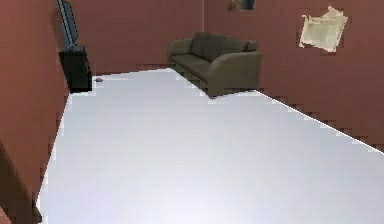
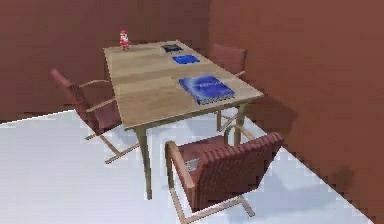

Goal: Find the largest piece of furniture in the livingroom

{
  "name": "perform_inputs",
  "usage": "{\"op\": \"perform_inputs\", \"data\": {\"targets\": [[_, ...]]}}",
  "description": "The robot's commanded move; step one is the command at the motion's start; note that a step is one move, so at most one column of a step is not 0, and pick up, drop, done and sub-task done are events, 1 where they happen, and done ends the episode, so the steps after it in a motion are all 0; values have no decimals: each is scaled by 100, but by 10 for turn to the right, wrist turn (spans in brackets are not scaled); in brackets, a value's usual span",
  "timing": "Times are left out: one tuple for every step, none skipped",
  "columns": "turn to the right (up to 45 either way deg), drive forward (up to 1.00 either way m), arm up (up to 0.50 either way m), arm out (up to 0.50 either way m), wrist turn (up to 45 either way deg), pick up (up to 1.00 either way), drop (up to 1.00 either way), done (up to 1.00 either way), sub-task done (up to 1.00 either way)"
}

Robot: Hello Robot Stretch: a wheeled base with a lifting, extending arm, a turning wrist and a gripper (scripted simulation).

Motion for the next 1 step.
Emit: {"op": "perform_inputs", "data": {"targets": [[0,100,0,0,0,0,0,0,0]]}}
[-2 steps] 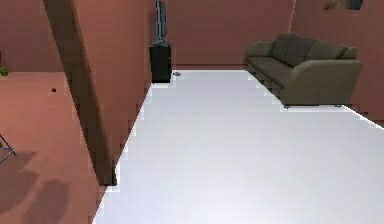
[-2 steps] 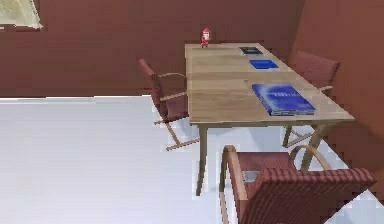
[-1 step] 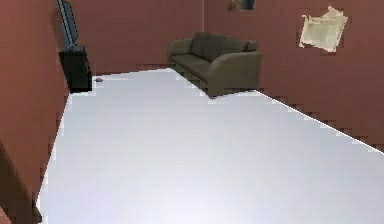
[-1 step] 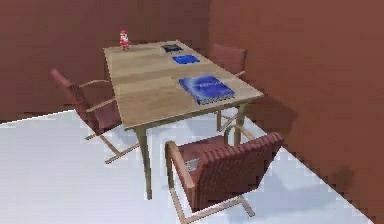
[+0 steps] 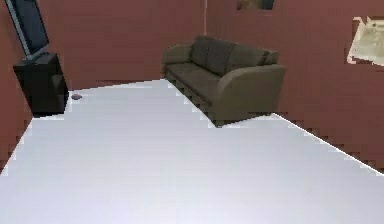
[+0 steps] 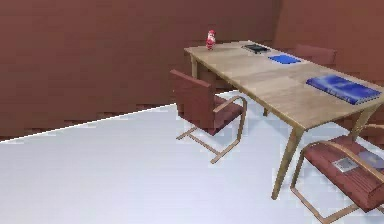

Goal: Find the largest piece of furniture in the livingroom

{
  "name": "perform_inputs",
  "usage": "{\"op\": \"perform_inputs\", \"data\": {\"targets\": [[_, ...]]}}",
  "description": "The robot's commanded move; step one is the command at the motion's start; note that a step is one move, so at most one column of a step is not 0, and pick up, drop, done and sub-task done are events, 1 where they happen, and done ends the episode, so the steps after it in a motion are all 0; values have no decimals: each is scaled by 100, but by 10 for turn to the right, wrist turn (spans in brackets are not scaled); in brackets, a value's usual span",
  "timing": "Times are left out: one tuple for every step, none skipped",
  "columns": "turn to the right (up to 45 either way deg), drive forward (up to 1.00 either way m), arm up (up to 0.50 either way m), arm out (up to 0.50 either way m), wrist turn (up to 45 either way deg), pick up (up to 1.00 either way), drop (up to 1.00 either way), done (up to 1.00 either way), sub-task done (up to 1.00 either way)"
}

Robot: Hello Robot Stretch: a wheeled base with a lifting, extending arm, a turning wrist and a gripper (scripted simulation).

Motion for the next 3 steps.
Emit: {"op": "perform_inputs", "data": {"targets": [[0,100,0,0,0,0,0,0,0],[0,65,0,0,0,0,0,0,0],[0,0,0,0,0,0,0,100,0]]}}
